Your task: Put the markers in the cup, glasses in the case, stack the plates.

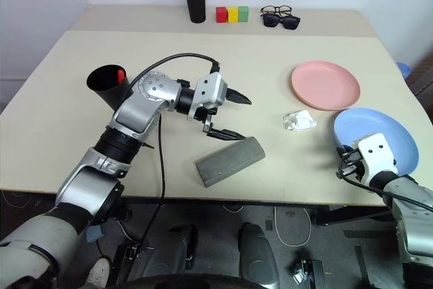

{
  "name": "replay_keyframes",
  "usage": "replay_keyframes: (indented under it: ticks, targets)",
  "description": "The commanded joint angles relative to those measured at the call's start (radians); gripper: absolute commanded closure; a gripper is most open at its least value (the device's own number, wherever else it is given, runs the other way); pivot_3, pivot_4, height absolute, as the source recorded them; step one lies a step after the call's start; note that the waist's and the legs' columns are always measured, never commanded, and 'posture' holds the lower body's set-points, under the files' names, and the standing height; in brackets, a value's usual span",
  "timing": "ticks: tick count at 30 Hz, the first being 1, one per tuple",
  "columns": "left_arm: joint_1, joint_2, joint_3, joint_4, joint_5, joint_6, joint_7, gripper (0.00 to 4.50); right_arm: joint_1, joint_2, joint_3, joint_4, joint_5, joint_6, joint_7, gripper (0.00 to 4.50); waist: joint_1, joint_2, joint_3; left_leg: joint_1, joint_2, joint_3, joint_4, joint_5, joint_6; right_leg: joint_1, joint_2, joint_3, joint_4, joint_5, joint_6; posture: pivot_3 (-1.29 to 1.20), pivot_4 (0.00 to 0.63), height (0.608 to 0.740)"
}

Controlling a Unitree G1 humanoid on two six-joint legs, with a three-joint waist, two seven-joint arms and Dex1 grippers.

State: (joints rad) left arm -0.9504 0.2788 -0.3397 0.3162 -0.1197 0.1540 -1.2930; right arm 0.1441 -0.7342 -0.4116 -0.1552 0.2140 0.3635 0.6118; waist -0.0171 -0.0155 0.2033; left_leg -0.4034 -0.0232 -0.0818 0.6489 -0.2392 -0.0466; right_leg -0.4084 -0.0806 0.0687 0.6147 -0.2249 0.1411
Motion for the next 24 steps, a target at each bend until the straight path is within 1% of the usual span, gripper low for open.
replay_keyframes:
  ticks: [1,6,8,11,15,18,21,24]
  targets:
    - [-0.001,0.002,0.013,-0.044,-0.010,0.008,0.016,0.00,-0.037,-0.040,-0.050,-0.062,0.002,0.011,-0.019,4.43,-0.001,0.000,0.000,0.000,0.000,0.000,0.000,0.000,0.000,0.000,0.000,0.000,0.000,0.000,0.000,0.00,0.150,0.740]
    - [0.005,0.007,0.016,-0.057,-0.012,0.021,0.029,0.00,-0.141,-0.097,-0.039,-0.030,-0.022,-0.010,-0.025,4.43,-0.001,0.001,0.000,0.000,0.000,0.000,0.000,0.000,0.000,0.000,0.000,0.000,0.000,0.000,0.000,0.00,0.150,0.740]
    - [0.008,0.008,0.017,-0.064,-0.012,0.027,0.039,0.00,-0.215,-0.128,-0.025,0.008,-0.030,-0.027,-0.017,4.43,-0.002,0.000,0.000,0.000,0.000,0.000,0.000,0.000,0.000,0.000,0.000,0.000,0.000,0.000,0.000,0.00,0.150,0.740]
    - [0.018,0.010,0.018,-0.084,-0.017,0.046,0.051,0.00,-0.344,-0.164,0.016,0.101,-0.041,-0.076,0.006,4.43,-0.003,0.001,0.000,0.000,0.000,0.000,0.000,0.000,0.000,0.000,0.000,0.000,0.000,0.000,0.000,0.00,0.150,0.740]
    - [0.033,0.016,0.023,-0.120,-0.018,0.081,0.076,0.00,-0.530,-0.185,0.132,0.307,-0.096,-0.211,0.066,4.43,-0.004,0.001,0.000,0.000,0.000,0.000,-0.001,0.000,0.000,0.000,0.000,0.000,0.000,0.000,0.001,0.00,0.150,0.740]
    - [0.046,0.020,0.028,-0.148,-0.019,0.113,0.103,0.00,-0.671,-0.163,0.218,0.493,-0.139,-0.319,0.100,4.43,-0.006,0.001,0.001,0.000,0.000,0.001,-0.001,0.000,0.000,0.000,0.000,0.000,0.000,0.000,0.001,0.00,0.150,0.740]
    - [0.065,0.025,0.031,-0.188,-0.018,0.148,0.134,0.00,-0.809,-0.117,0.299,0.674,-0.175,-0.416,0.128,4.43,-0.010,0.002,0.001,0.000,0.000,0.001,-0.001,0.000,0.000,-0.001,0.000,0.000,0.000,0.001,0.001,0.00,0.150,0.740]
    - [0.087,0.033,0.034,-0.234,-0.019,0.184,0.164,0.00,-0.907,-0.071,0.352,0.820,-0.204,-0.492,0.146,4.43,-0.019,0.002,0.001,0.000,0.000,0.000,-0.002,0.000,0.000,-0.001,0.000,0.000,0.000,0.001,0.001,0.00,0.150,0.740]
